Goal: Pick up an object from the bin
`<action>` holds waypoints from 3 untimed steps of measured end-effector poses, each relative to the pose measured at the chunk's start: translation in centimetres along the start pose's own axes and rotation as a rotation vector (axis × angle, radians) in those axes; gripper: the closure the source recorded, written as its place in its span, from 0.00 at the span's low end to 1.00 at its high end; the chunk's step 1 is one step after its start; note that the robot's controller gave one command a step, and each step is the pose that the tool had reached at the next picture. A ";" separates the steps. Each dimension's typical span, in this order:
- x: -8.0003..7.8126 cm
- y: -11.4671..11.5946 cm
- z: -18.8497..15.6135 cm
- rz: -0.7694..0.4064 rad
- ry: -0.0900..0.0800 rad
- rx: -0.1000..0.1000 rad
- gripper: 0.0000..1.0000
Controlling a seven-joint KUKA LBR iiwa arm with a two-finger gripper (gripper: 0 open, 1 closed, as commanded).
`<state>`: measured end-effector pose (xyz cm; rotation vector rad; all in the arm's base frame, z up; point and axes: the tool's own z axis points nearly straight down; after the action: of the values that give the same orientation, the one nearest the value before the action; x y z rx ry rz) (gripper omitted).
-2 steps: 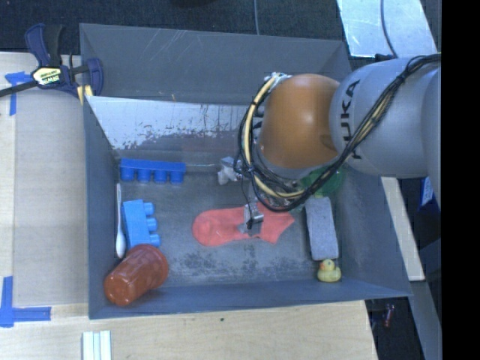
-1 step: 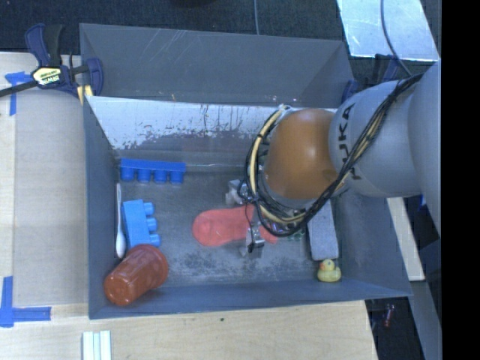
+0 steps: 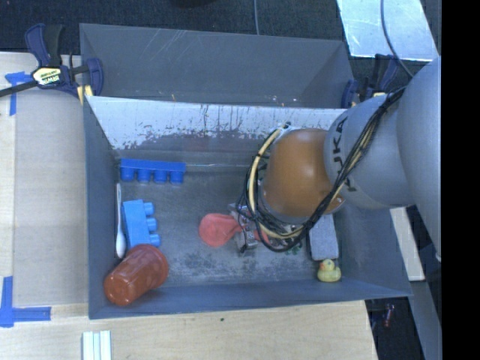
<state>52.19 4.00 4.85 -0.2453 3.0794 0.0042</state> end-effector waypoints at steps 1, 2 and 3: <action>-0.1 0.1 -0.3 -0.005 0.007 0.000 1.00; -0.5 0.9 -7.4 0.003 0.016 -0.001 1.00; -0.2 -0.3 -15.0 0.051 0.017 0.000 1.00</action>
Offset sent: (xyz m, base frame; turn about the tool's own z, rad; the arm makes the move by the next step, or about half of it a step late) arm 0.0054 0.0248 0.2010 0.0217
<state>51.69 3.62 19.83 -0.1680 3.1017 0.0049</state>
